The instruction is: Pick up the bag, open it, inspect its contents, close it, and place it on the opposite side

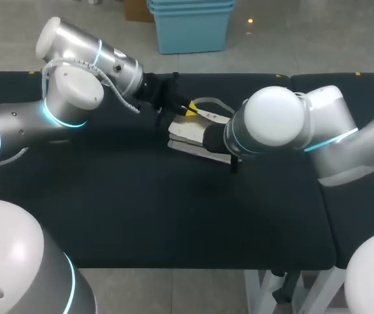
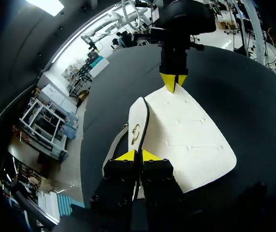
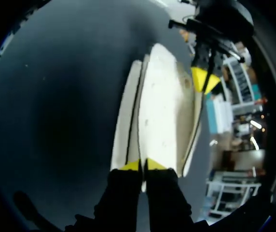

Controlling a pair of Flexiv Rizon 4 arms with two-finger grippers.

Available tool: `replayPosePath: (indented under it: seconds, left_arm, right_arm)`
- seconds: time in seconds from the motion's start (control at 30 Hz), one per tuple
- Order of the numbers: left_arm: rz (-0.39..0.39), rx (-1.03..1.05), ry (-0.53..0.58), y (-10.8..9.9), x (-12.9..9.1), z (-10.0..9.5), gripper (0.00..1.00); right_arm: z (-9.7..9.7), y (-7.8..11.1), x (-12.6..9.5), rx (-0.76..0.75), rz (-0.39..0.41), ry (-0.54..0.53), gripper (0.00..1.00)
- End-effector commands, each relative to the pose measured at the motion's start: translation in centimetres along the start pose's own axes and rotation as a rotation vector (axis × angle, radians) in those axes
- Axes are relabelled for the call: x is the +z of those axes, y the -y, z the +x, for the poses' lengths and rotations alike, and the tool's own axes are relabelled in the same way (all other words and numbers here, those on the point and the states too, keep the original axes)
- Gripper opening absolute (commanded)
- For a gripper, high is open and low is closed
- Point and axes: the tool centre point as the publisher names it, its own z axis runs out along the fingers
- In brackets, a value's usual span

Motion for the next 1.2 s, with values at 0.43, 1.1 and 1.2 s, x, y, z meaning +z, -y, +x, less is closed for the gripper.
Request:
replayPosePath:
  seconds: [0.43, 1.1, 1.2]
  left_arm:
    - [0.019, -0.045, -0.124, -1.8, 0.0, -1.1, 0.0]
    - [0.017, -0.041, -0.111, -1.6, 3.1, -1.5, 0.76]
    - [0.011, -0.05, -0.122, -1.8, 3.8, -1.7, 0.7]
  right_arm:
    - [0.6, 0.3, 0.0, -0.001, -0.002, 0.006, 0.0]
    - [0.6, 0.3, 0.0, -0.001, -0.002, 0.006, 0.0]
    - [0.6, 0.3, 0.0, -0.001, -0.002, 0.006, 0.0]
